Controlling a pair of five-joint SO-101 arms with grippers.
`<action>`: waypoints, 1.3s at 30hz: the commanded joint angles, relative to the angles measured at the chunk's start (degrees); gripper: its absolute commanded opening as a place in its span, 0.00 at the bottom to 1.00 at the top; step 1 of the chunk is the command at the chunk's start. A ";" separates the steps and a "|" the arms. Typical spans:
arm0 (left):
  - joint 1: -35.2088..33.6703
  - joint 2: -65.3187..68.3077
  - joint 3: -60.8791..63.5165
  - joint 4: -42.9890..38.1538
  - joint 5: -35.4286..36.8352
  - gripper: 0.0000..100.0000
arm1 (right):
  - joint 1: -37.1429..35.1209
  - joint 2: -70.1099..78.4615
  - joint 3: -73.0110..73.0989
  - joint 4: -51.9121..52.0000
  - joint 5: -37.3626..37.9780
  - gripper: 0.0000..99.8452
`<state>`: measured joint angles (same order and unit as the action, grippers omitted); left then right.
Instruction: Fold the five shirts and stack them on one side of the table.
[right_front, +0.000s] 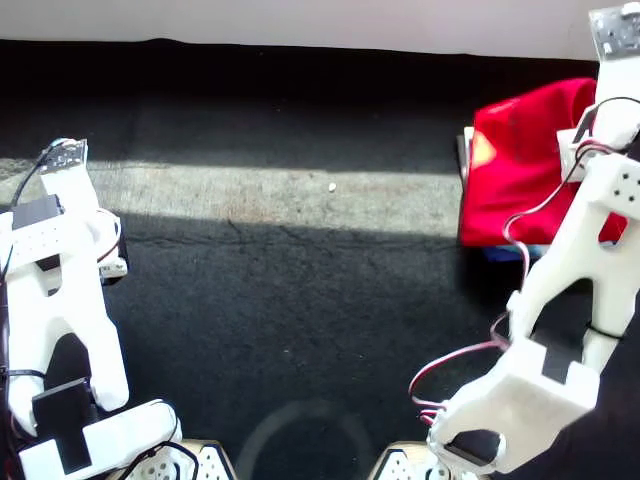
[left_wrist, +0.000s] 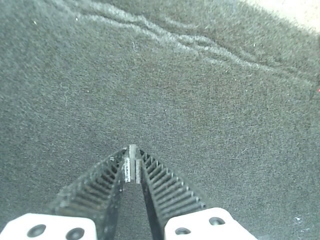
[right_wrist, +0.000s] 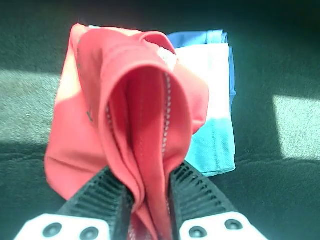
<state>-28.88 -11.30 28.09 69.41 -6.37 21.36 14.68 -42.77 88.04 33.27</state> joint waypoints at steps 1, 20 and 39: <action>0.13 -2.33 -0.13 -0.44 -0.35 0.01 | 2.68 5.05 -0.13 -4.88 4.84 0.01; 0.13 -2.51 -0.22 -0.44 -0.26 0.01 | 6.02 15.52 -0.22 -22.90 6.77 0.04; 0.13 -2.51 -0.75 -0.35 -0.44 0.01 | 3.12 15.78 -17.54 -15.87 -9.14 0.00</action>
<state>-28.88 -11.30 28.09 69.41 -6.37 25.85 31.03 -57.36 70.02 25.27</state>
